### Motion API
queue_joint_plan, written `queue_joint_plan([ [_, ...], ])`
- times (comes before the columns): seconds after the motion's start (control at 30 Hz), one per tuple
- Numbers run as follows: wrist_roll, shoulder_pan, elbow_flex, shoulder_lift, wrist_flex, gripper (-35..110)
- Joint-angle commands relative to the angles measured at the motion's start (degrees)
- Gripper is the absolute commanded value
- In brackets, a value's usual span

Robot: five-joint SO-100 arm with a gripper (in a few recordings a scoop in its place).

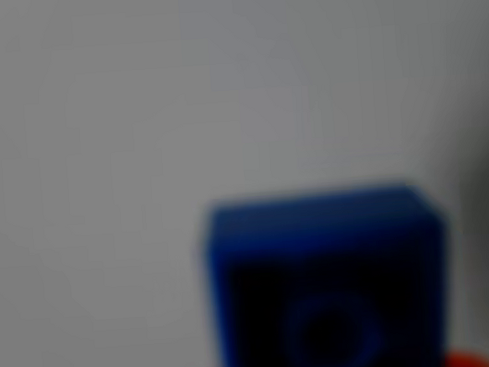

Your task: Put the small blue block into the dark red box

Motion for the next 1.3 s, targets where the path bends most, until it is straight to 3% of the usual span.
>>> queue_joint_plan([
  [0.0, -4.92, 5.89, 17.40, 17.23, 0.62, 1],
  [0.27, -15.38, 25.05, 64.78, 60.56, -15.64, 0],
  [0.5, -27.25, 45.09, 86.40, 84.81, -28.21, 0],
  [0.67, -31.11, 53.53, 90.26, 81.12, -37.44, 0],
  [0.83, -34.28, 58.80, 85.61, 65.83, -44.47, 0],
  [1.13, -40.08, 68.12, 65.92, 35.68, -46.14, 0],
  [1.27, -39.29, 70.58, 59.85, 27.42, -41.31, 21],
])
